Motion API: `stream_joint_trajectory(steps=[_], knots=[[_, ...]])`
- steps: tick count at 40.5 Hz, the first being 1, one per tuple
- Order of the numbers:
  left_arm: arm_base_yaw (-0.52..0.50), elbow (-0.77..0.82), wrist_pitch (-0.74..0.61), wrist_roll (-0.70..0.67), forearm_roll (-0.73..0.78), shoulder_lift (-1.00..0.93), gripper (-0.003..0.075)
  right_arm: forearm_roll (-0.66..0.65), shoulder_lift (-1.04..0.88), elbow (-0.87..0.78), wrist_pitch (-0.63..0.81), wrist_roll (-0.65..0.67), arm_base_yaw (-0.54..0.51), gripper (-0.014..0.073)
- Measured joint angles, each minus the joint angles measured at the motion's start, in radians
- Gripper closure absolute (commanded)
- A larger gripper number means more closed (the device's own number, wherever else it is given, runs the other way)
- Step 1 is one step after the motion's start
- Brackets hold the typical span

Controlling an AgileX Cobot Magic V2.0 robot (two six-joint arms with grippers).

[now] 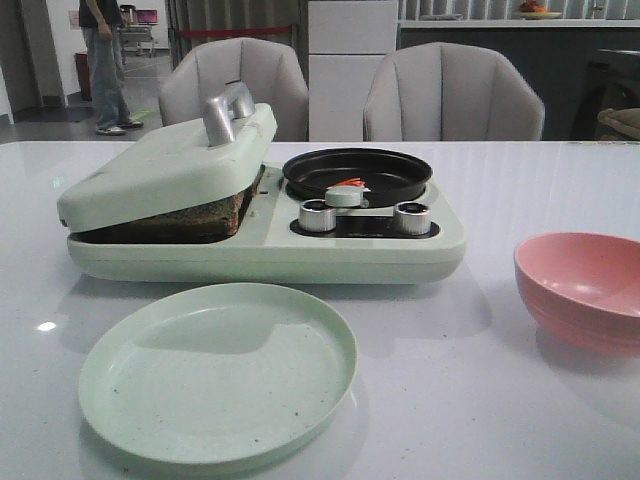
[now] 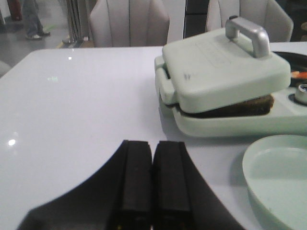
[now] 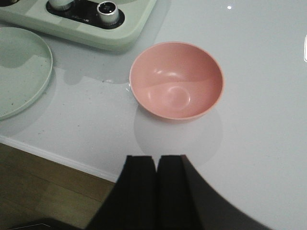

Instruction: Make breakfast with bread and shrimp

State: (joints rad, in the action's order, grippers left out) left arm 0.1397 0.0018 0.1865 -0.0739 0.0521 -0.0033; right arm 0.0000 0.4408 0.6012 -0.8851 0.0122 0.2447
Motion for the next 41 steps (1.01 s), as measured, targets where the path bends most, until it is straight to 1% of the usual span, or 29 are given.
stream_joint_trajectory(steps=[2, 7, 17, 29, 41], knots=[[-0.002, 0.000, -0.030, 0.018, -0.012, 0.000, 0.0619, 0.000, 0.000, 0.000, 0.000, 0.000, 0.000, 0.0559], [-0.005, 0.000, -0.048, 0.033, -0.009, 0.000, 0.0619, 0.000, 0.000, 0.000, -0.001, 0.002, 0.000, 0.0559], [-0.005, 0.000, -0.141, 0.037, -0.009, 0.000, 0.0619, 0.000, 0.000, 0.000, -0.001, 0.002, 0.000, 0.0559], [-0.058, 0.000, -0.144, 0.037, -0.009, 0.000, 0.0619, 0.000, 0.000, 0.000, -0.001, 0.002, 0.000, 0.0559], [-0.059, 0.000, -0.144, 0.037, -0.009, 0.000, 0.0619, 0.000, 0.000, 0.000, -0.001, 0.002, 0.000, 0.0559]])
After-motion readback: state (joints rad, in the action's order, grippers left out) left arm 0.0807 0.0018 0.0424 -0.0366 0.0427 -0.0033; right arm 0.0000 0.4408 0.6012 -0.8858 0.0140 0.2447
